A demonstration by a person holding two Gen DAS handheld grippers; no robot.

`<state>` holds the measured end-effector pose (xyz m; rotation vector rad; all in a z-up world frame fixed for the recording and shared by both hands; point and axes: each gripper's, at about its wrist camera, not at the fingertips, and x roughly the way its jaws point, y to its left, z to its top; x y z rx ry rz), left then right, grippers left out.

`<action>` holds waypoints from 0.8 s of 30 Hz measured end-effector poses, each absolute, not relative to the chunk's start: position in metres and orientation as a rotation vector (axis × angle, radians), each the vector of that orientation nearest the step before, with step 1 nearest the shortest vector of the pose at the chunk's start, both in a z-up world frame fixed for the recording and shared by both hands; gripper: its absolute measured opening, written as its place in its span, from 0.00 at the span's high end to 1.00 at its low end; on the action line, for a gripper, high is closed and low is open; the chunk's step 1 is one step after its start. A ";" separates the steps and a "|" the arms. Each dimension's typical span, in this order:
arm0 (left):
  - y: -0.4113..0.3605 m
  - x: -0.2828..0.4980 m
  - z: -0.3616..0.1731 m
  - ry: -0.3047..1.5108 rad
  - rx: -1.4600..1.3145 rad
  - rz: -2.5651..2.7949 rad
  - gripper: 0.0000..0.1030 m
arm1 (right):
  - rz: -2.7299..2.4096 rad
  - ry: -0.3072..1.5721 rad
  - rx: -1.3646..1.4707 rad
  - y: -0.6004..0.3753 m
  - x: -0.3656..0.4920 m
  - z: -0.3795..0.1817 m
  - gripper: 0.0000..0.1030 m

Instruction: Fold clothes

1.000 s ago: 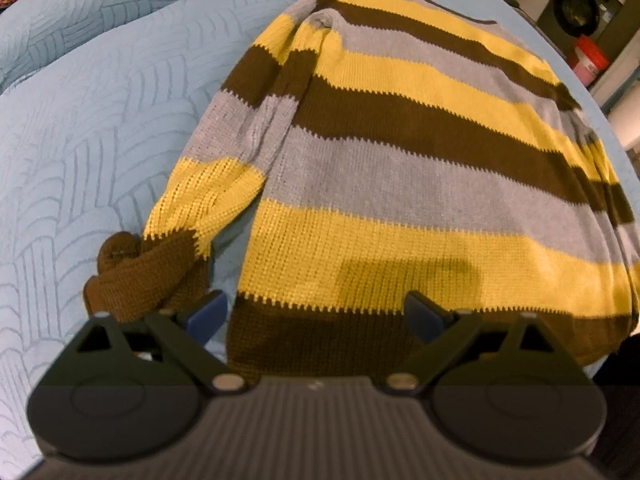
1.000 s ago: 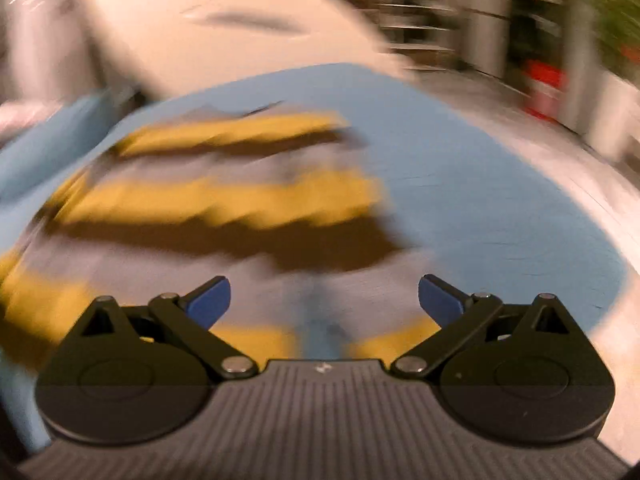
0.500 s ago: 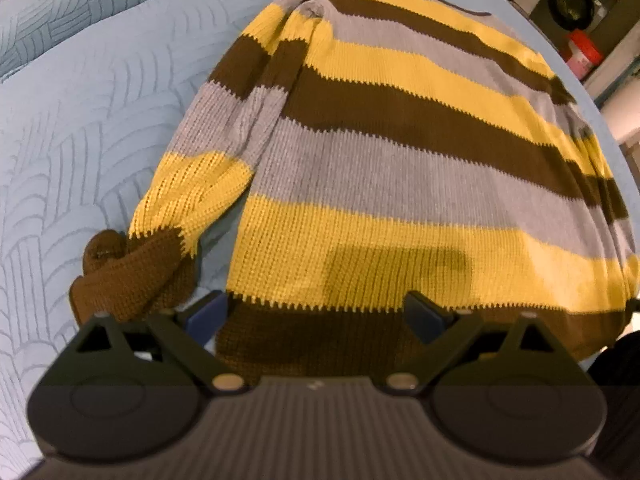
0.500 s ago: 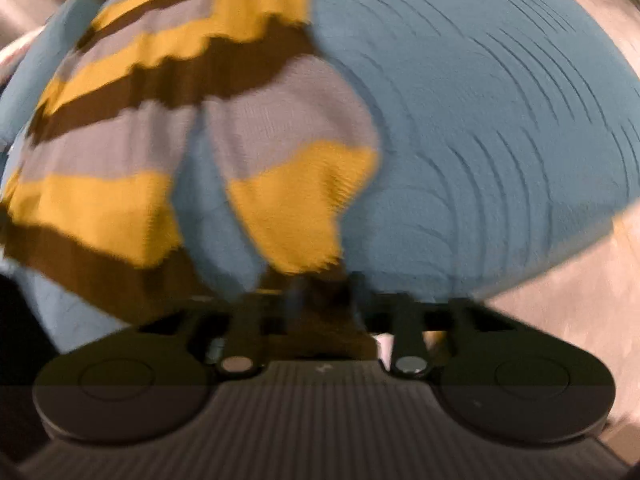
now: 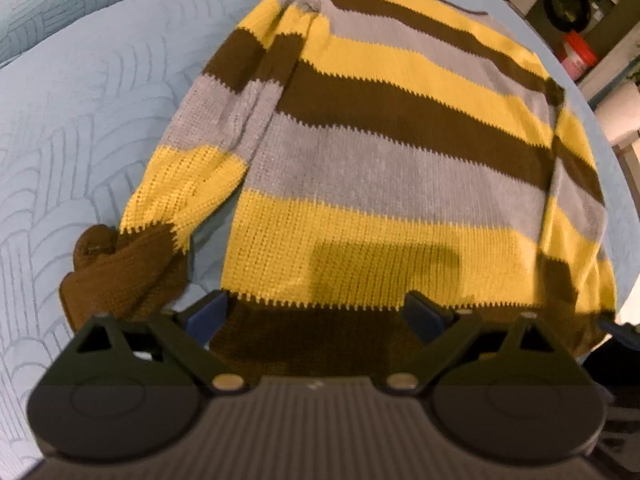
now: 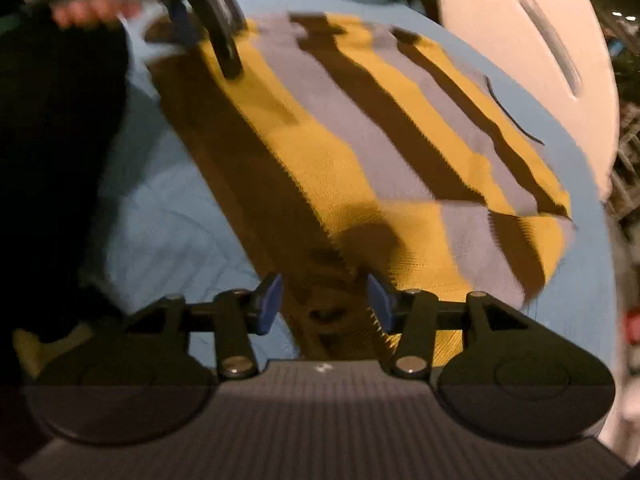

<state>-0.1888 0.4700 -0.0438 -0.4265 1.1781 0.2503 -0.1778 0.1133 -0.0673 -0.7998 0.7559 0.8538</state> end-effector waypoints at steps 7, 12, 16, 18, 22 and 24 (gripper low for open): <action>0.484 -0.190 -0.045 1.152 -0.517 0.262 0.06 | 0.742 0.777 -0.476 0.079 -0.149 -0.045 0.27; 0.489 -0.199 -0.037 1.079 -0.546 0.320 0.06 | 0.886 0.824 -0.538 0.104 -0.158 -0.065 0.28; 0.505 -0.220 -0.025 0.980 -0.617 0.403 0.06 | 0.841 0.872 -0.565 0.112 -0.158 -0.079 0.90; 0.513 -0.233 -0.020 0.942 -0.644 0.425 0.01 | 0.815 0.875 -0.458 0.101 -0.150 -0.067 0.89; 0.546 -0.272 -0.012 0.892 -0.730 0.523 0.01 | 0.822 0.762 -0.143 0.086 -0.140 -0.019 0.90; 0.569 -0.297 -0.014 0.884 -0.786 0.620 0.00 | 0.867 0.644 -0.007 0.089 -0.146 0.003 0.89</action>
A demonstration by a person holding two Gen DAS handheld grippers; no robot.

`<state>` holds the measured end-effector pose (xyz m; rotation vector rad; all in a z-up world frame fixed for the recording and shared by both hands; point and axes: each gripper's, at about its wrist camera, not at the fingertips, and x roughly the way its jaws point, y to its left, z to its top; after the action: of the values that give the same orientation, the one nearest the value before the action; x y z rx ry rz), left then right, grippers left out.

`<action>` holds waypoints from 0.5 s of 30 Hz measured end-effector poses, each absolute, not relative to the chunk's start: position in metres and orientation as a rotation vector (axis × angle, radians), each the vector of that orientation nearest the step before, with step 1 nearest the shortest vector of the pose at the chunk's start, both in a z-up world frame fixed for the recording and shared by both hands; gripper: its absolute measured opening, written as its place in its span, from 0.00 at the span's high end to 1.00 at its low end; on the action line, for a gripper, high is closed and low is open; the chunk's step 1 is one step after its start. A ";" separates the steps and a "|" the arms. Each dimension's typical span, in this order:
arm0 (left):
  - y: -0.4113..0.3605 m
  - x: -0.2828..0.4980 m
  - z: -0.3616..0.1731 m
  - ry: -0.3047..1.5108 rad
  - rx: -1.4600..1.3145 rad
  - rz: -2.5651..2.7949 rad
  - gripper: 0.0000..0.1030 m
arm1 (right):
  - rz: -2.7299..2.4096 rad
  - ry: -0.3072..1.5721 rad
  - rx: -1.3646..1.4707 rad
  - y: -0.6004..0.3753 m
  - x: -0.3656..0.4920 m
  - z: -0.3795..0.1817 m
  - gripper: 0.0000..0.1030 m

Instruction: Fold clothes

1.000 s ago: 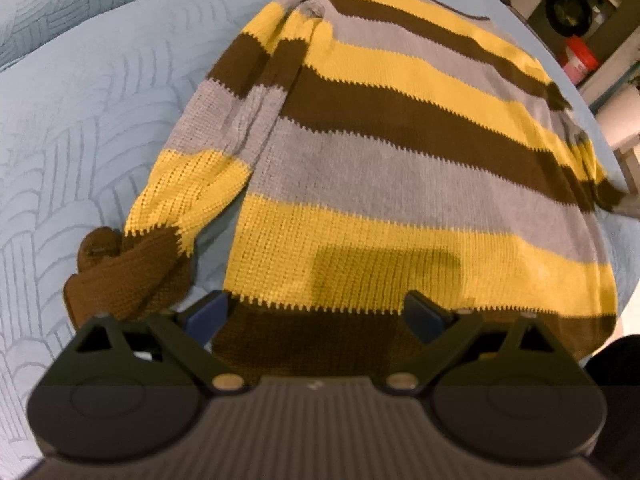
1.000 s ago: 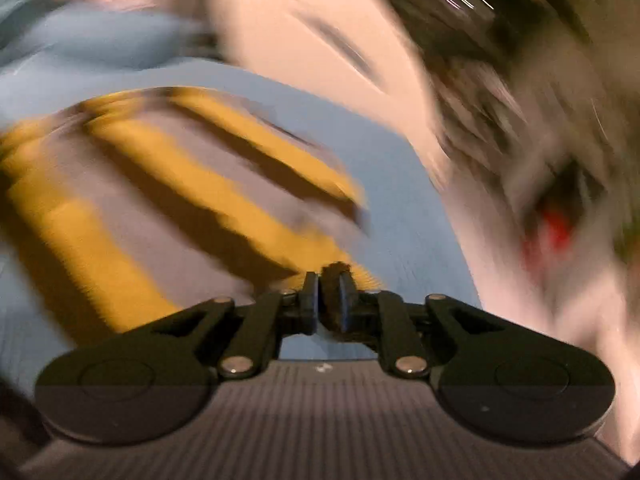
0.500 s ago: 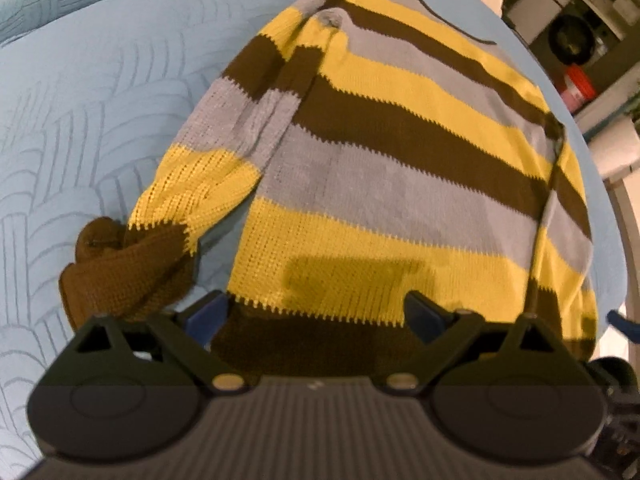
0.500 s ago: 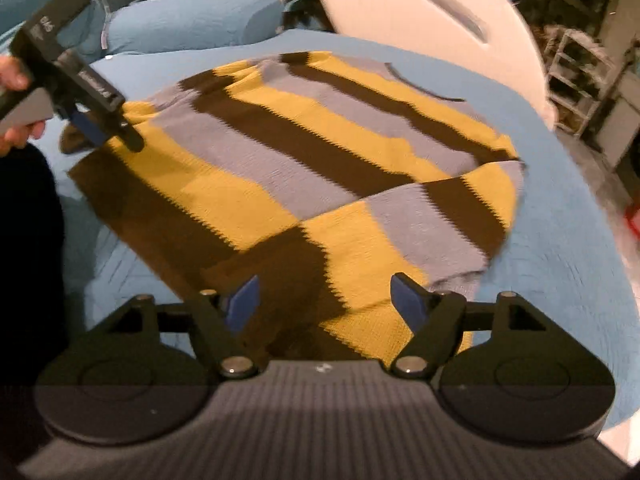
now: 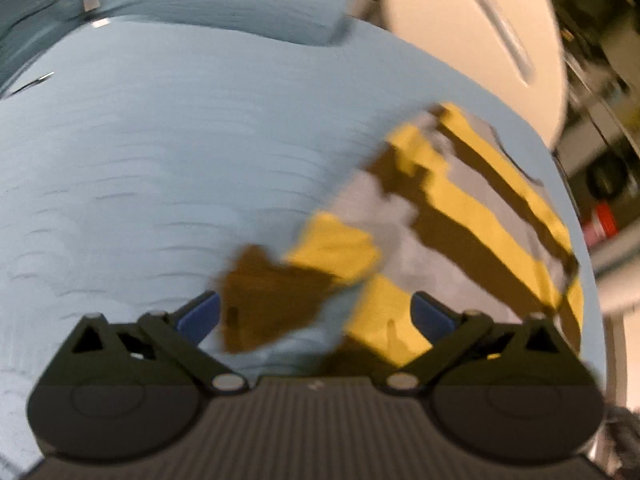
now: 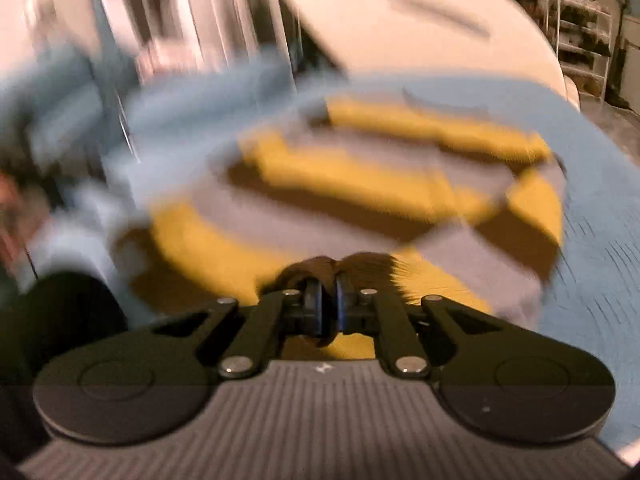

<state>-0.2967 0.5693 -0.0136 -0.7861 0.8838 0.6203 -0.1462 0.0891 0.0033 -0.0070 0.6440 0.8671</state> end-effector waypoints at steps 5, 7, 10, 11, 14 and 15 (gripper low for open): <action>0.600 -0.317 -0.034 0.913 -0.907 0.718 0.00 | 1.021 0.605 0.006 0.155 -0.173 -0.013 0.76; 0.605 -0.307 -0.055 0.972 -0.975 0.654 0.01 | 1.067 0.871 -0.246 0.201 -0.178 -0.061 0.74; 0.603 -0.292 -0.066 0.974 -1.012 0.594 0.02 | 1.069 0.922 -0.272 0.196 -0.194 -0.078 0.73; 0.602 -0.287 -0.070 0.974 -1.023 0.574 0.02 | 1.072 0.899 -0.248 0.185 -0.197 -0.074 0.73; 0.600 -0.275 -0.078 0.976 -1.046 0.541 0.20 | 1.039 0.861 -0.170 0.154 -0.190 -0.061 0.73; 0.600 -0.271 -0.078 0.981 -1.033 0.544 0.43 | 1.009 0.844 -0.138 0.138 -0.184 -0.056 0.73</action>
<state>-0.2711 0.6003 -0.0779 -1.0328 0.9806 0.5436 -0.1841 0.1381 -0.0561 -0.1375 0.8442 1.0088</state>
